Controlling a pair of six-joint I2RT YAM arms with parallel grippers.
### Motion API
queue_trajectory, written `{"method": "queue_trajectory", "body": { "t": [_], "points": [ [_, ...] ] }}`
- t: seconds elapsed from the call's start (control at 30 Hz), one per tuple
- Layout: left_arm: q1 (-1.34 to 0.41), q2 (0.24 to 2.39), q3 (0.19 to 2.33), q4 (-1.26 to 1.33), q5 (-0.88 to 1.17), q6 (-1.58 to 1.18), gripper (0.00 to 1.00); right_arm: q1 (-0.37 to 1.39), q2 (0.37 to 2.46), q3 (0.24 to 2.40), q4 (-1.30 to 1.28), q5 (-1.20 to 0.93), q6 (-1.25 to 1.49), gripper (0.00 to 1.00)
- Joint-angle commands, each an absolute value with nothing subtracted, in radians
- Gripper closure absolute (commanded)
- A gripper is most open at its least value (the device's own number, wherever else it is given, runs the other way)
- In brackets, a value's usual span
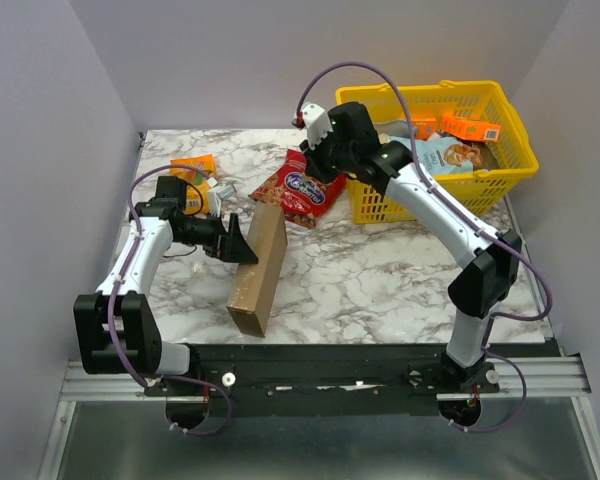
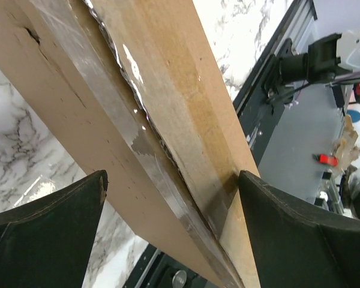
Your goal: Unpack the express box
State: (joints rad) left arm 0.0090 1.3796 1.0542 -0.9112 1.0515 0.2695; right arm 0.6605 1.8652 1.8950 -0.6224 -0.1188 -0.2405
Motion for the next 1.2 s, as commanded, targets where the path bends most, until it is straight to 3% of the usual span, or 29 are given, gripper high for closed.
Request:
{"method": "queue_trajectory", "body": {
  "t": [0.0,0.33,0.57,0.8,1.17],
  "points": [
    [0.002,1.385,1.068,-1.043,0.974,0.364,0.02,0.663,1.776,1.959,-0.620,-0.198,-0.215,1.00],
    [0.002,1.440,1.114,-1.059,1.074,0.422,0.01,0.726,1.772,1.896,-0.543,-0.095,-0.163,1.00],
    [0.003,1.561,1.275,-0.776,1.120,0.088,0.01,0.724,1.743,1.841,-0.535,-0.077,-0.164,1.00],
    [-0.061,1.713,1.413,-0.839,1.077,0.190,0.02,0.724,1.715,1.824,-0.526,-0.057,-0.189,1.00],
    [-0.112,1.704,1.163,-0.776,1.157,0.190,0.09,0.773,1.674,1.786,-0.561,-0.203,-0.138,1.00]
  ]
}}
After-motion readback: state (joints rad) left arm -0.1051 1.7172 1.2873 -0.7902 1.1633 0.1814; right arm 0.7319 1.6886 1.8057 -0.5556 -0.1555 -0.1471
